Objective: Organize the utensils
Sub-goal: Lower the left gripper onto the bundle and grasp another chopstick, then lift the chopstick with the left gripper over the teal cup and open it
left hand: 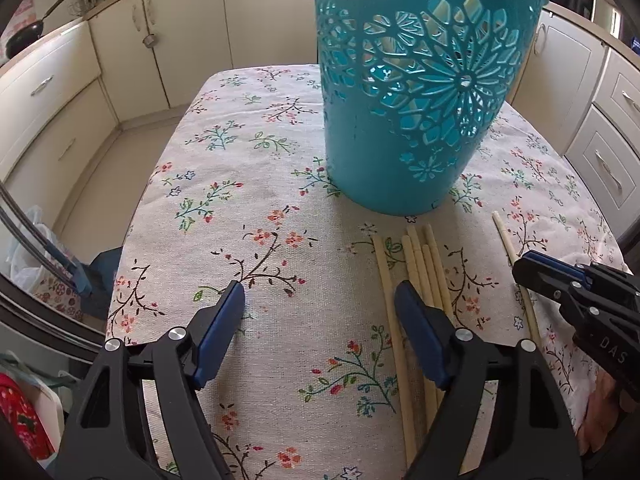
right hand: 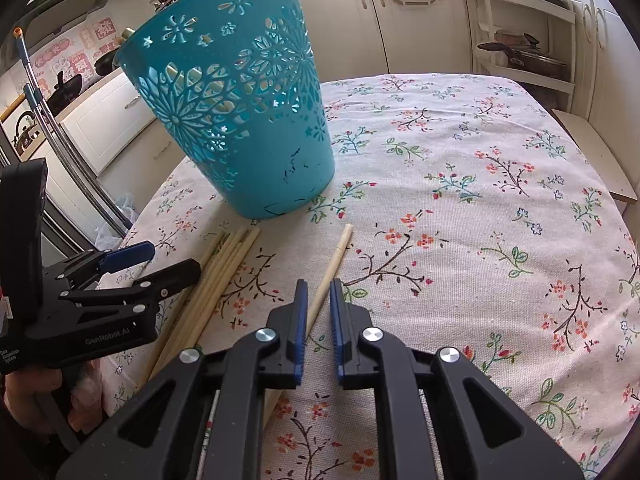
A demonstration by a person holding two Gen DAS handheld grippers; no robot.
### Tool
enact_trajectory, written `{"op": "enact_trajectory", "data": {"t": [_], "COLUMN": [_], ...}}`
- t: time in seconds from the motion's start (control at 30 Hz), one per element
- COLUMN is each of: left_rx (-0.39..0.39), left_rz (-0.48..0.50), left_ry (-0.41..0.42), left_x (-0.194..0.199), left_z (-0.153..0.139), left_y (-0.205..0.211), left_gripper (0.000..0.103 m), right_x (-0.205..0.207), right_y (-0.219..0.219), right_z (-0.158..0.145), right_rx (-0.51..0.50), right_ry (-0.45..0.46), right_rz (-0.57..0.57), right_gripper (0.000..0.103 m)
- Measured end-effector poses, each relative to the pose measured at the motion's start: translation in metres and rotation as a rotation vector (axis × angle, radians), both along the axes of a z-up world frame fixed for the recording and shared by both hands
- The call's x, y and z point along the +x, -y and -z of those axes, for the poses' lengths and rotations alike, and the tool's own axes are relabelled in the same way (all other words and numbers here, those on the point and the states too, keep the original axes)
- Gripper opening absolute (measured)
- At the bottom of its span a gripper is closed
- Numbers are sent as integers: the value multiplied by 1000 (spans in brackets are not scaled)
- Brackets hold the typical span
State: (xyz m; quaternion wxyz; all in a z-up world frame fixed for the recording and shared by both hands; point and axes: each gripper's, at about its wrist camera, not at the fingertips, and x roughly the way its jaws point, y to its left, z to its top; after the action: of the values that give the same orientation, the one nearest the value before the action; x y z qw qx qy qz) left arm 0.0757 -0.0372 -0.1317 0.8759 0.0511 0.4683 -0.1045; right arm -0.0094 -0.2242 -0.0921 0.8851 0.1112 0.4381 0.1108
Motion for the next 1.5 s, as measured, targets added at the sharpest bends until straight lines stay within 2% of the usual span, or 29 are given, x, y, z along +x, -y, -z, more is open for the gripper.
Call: {"op": "enact_trajectory", "data": {"t": [0.07, 0.2, 0.27, 0.33, 0.4, 0.43, 0.57, 0.7, 0.77, 0.8, 0.83, 0.97, 1.17, 1.3, 1.5], "left_rx": [3, 22, 24, 20, 1, -4, 6, 69, 59, 51, 51, 0, -91, -203, -317], "left_rz": [-6, -1, 17, 36, 51, 53, 64, 57, 66, 75, 74, 65, 62, 63, 55], "left_ry": [2, 11, 12, 8, -6, -11, -39, -58, -54, -51, -46, -30, 33, 114, 227], "left_x": [1, 1, 1, 3, 6, 7, 9, 14, 14, 14, 13, 6, -5, -15, -21], "left_z": [0, 0, 0, -2, -3, -4, -5, -6, -6, -6, -6, -12, -41, -80, -139], "left_y": [-1, 1, 3, 7, 9, 9, 9, 14, 16, 17, 18, 13, -4, -24, -48], "left_gripper": [70, 57, 47, 27, 14, 11, 11, 21, 16, 7, 5, 4, 5, 5, 4], "right_x": [0, -1, 0, 0, 1, 1, 8, 18, 17, 15, 15, 15, 15, 16, 19], "right_y": [0, 0, -1, -5, -9, -13, -17, -5, -4, -4, -2, 11, 16, 20, 22], "right_z": [0, 0, -1, -1, -2, -4, -5, -4, -3, -2, -1, 1, 1, 3, 3], "right_rx": [0, -7, -19, -41, -75, -108, -176, -133, -118, -111, -95, -16, 5, 31, 47], "right_ry": [0, 0, -1, -3, -2, -1, -3, -25, -17, -14, -14, -21, -21, -24, -25], "right_rz": [0, -2, -4, -9, -22, -42, -81, -47, -36, -34, -31, -18, -18, -16, -15], "right_gripper": [12, 13, 13, 13, 13, 13, 11, 11, 11, 11, 11, 11, 13, 13, 13]}}
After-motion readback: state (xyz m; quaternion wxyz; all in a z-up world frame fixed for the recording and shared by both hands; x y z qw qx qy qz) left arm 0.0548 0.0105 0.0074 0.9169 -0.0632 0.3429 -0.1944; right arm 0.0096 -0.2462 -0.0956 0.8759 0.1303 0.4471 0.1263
